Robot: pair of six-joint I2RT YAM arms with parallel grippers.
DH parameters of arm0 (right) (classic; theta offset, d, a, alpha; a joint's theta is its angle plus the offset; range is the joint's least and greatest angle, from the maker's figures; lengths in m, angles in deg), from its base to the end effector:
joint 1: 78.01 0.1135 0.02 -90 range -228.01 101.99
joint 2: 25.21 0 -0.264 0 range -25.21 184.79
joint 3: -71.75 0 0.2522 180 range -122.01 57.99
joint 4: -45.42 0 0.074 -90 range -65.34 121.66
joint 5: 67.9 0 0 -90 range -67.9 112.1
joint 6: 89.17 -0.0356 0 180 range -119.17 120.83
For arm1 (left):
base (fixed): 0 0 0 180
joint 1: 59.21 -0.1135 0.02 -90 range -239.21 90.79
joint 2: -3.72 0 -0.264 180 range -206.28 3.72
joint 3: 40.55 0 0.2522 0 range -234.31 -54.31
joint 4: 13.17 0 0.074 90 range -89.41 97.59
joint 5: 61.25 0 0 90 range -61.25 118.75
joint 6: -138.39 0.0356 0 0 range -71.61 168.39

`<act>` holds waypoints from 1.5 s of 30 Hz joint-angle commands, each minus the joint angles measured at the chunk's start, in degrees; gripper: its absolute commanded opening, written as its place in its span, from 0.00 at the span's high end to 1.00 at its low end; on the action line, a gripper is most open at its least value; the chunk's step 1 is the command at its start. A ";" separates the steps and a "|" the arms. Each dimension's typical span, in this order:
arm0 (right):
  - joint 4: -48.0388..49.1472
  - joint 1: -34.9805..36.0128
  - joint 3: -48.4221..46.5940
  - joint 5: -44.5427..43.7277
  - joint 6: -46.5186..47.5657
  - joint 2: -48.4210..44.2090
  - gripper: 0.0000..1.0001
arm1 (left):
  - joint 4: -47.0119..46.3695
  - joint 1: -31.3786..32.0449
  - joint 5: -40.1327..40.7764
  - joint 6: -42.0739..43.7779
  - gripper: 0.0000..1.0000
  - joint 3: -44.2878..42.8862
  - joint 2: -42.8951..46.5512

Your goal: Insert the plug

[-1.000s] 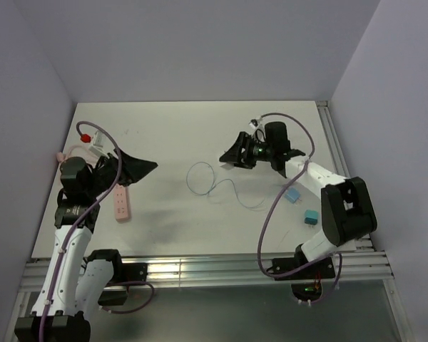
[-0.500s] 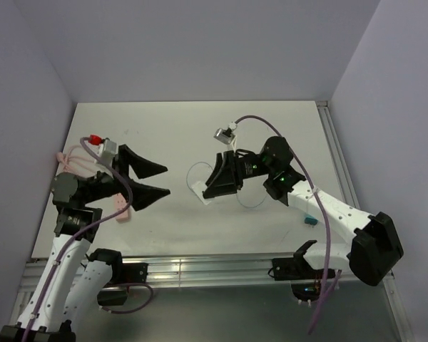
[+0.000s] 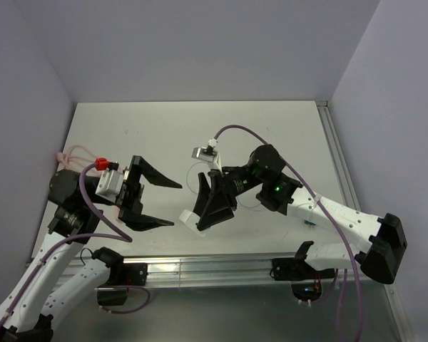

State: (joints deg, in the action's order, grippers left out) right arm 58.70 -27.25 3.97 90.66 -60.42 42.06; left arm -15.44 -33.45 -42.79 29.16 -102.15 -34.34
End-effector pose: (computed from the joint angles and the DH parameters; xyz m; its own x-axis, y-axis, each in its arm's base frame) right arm 0.1354 0.2182 0.3800 -0.6770 -0.3223 -0.6616 -0.5434 -0.3874 0.7447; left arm 0.0935 -0.0826 0.4141 0.0716 -0.1504 -0.9860 0.9852 -0.1435 0.0934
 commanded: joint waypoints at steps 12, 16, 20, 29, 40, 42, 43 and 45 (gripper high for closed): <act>-3.15 2.94 -7.50 0.53 1.49 2.96 1.00 | 18.22 9.48 -8.87 14.30 0.19 -10.52 -10.01; -2.35 2.94 -7.94 1.14 0.78 4.10 1.00 | 19.98 11.42 -7.47 14.57 0.22 -11.14 -11.50; -1.99 2.94 -8.38 1.58 0.34 4.80 1.00 | 23.83 13.70 -7.90 16.84 0.30 -12.10 -13.09; -8.93 2.41 -12.16 1.41 5.09 4.98 0.86 | 26.41 14.67 -1.07 13.70 0.99 -10.27 -9.50; -28.36 -4.53 -12.25 -11.76 24.06 -0.19 0.14 | 19.55 14.76 30.93 -3.97 0.99 -5.43 1.41; -31.08 -4.53 -11.99 -15.80 26.26 -1.08 0.14 | 18.94 14.67 34.62 -7.05 0.99 -5.51 2.03; -31.26 -4.53 -11.64 -16.95 27.49 -2.04 0.14 | 19.11 14.76 36.37 -7.75 0.99 -6.12 2.03; -32.14 -4.53 -10.85 -19.76 29.25 -3.36 0.17 | 19.98 14.67 39.45 -10.56 0.99 -6.57 1.77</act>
State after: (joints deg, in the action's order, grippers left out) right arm 31.95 -32.06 -6.43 76.78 -38.87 41.10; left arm 10.02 -18.46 -14.58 25.73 -106.39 -33.47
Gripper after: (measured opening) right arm 0.837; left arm 0.383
